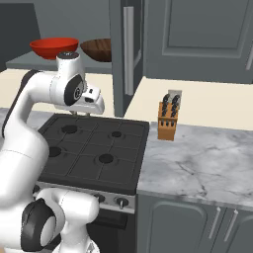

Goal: Pick up the bowls from the cabinet and place each bowl in front of a stool on the dining counter.

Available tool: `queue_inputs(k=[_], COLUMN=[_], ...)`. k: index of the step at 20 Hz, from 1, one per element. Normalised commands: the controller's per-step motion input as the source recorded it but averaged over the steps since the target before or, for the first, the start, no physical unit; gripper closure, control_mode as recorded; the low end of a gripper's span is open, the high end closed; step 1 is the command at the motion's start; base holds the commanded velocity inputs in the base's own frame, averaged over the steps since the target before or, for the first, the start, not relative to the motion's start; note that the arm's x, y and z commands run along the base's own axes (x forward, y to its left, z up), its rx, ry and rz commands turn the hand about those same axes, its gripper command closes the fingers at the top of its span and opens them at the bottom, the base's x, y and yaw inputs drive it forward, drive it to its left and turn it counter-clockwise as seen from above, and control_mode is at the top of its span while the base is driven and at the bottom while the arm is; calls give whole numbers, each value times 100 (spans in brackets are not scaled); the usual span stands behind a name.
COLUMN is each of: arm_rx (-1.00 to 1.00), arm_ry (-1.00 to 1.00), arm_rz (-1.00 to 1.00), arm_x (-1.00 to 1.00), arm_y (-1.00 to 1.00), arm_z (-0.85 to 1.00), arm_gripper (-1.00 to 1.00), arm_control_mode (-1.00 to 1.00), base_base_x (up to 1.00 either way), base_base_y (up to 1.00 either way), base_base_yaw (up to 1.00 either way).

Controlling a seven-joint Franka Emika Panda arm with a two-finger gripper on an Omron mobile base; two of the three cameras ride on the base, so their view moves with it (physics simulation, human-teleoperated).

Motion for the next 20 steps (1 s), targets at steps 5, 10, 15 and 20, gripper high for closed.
queue_inputs(k=[5, 10, 15, 20], arm_rx=[0, -1, -3, -1], arm_ry=[-3, -7, -9, -16], arm_rz=[0, 0, 0, -4], arm_x=[-10, -8, -6, 0], arm_y=[-8, -1, 0, 3], arm_z=[3, 21, 43, 54], arm_gripper=[-100, -100, -100, -100], arm_control_mode=[-100, -100, -100, -100], base_base_x=[0, 0, 0, 0], base_base_y=[0, 0, 0, 0], base_base_yaw=[0, 0, 0, 0])
